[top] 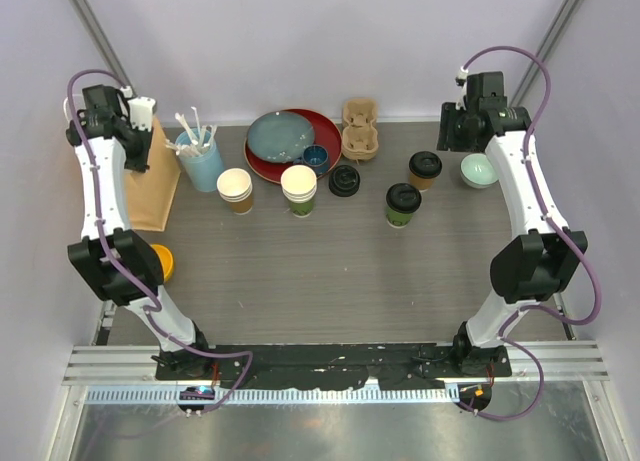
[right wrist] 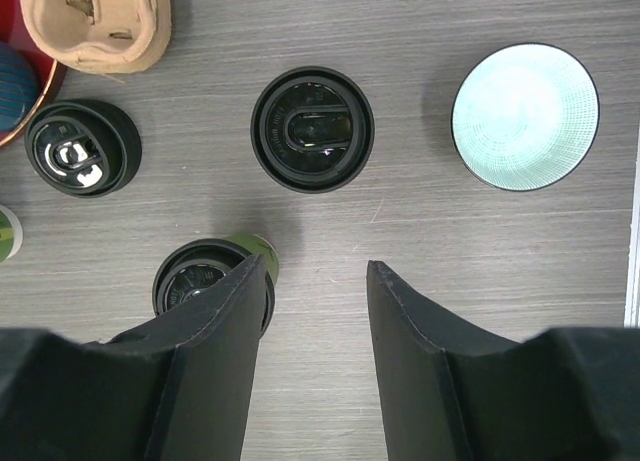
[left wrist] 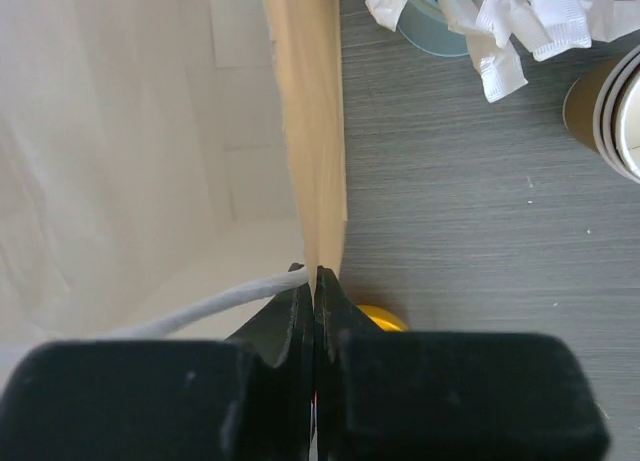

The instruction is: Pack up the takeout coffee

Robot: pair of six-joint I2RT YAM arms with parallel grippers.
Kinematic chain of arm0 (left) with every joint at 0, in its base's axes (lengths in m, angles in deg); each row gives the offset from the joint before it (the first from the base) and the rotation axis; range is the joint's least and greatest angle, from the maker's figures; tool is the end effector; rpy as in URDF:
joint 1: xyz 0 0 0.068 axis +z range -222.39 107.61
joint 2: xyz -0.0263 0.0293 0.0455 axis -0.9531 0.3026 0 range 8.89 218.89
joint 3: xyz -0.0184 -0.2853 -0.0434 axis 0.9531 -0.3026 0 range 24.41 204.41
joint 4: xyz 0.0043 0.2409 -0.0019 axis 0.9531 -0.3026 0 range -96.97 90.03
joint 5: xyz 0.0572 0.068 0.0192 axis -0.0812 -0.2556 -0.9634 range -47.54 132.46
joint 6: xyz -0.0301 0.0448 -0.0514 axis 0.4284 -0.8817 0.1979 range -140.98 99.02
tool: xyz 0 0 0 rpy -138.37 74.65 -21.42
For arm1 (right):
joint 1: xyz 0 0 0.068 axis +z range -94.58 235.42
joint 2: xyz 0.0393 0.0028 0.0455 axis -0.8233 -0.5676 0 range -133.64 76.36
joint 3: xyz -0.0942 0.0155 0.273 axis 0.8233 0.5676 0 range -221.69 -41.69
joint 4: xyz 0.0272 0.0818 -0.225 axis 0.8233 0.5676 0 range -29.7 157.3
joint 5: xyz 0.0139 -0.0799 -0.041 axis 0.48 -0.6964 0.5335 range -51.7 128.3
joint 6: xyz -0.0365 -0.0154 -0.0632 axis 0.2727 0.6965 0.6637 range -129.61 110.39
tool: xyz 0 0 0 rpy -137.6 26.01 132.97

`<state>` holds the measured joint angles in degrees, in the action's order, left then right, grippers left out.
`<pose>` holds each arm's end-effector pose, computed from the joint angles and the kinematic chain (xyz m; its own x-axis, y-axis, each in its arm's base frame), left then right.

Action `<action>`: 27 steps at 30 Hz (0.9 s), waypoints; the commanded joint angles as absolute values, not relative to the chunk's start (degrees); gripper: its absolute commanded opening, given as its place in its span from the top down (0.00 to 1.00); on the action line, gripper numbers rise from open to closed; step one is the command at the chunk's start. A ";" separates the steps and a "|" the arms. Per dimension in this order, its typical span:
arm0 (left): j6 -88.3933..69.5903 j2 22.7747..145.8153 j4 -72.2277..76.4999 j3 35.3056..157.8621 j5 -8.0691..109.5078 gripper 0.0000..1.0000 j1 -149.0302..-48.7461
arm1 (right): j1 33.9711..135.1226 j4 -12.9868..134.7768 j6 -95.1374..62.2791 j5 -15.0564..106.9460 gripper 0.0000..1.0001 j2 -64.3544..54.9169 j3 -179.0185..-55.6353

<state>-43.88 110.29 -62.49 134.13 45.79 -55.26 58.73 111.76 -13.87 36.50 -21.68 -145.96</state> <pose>0.3520 0.1047 0.3698 -0.8159 0.1551 -0.5571 0.0608 0.9810 0.1842 0.3701 0.0196 0.3785 -0.7094 0.0333 -0.7040 0.0171 0.9994 0.0300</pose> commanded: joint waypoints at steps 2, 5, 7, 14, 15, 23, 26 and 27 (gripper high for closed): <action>-43.31 103.39 -62.11 137.96 46.32 1.00 -55.07 | 59.02 110.13 -12.17 35.84 0.49 -17.60 -144.53; -44.01 99.79 -60.80 138.94 47.55 1.00 -55.86 | 58.94 109.87 -12.07 36.19 0.49 -16.63 -143.65; -44.53 97.49 -59.39 138.32 48.17 1.00 -57.70 | 58.94 109.43 -12.25 36.72 0.49 -16.01 -143.21; -40.76 87.82 -45.95 136.03 45.19 1.00 -63.94 | 58.94 108.55 -12.95 37.60 0.49 -13.03 -141.37; -40.50 86.60 -44.89 136.47 44.49 1.00 -66.13 | 58.94 108.38 -12.95 37.60 0.50 -12.67 -141.01; -37.60 85.53 -47.76 146.90 43.94 1.00 -83.36 | 59.02 106.36 -13.83 40.24 0.49 -7.67 -137.85; -35.58 86.93 -54.18 152.27 48.76 1.00 -90.12 | 58.94 105.83 -13.83 40.85 0.49 -6.35 -136.88; -35.57 87.28 -56.02 153.25 50.53 1.00 -93.88 | 58.94 105.83 -13.83 40.77 0.49 -6.08 -136.62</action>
<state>-38.24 86.73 -51.01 147.44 44.85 -86.72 58.73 108.88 -13.21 39.58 -9.70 -137.33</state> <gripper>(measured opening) 0.014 0.505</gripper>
